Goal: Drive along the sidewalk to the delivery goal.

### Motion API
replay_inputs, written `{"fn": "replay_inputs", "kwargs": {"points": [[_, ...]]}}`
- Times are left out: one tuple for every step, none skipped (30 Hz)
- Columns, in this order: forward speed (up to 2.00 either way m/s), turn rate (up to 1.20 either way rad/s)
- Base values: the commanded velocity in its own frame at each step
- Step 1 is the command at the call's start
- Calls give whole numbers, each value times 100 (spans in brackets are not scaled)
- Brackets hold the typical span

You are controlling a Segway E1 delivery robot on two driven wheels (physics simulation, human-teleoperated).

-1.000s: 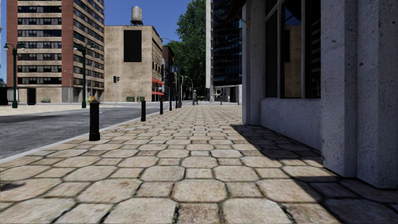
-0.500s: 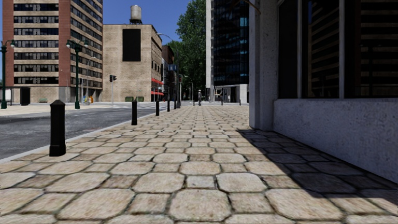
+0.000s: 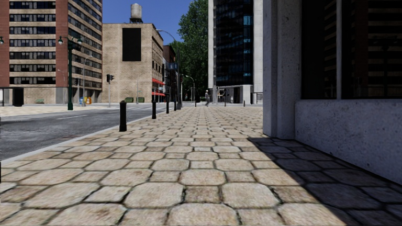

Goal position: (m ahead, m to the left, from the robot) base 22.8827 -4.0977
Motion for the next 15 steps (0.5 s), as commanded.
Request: {"fn": "replay_inputs", "kwargs": {"points": [[200,0],[200,0],[200,0],[200,0],[200,0],[200,0],[200,0],[200,0],[200,0],[200,0],[200,0],[200,0],[200,0],[200,0],[200,0]]}}
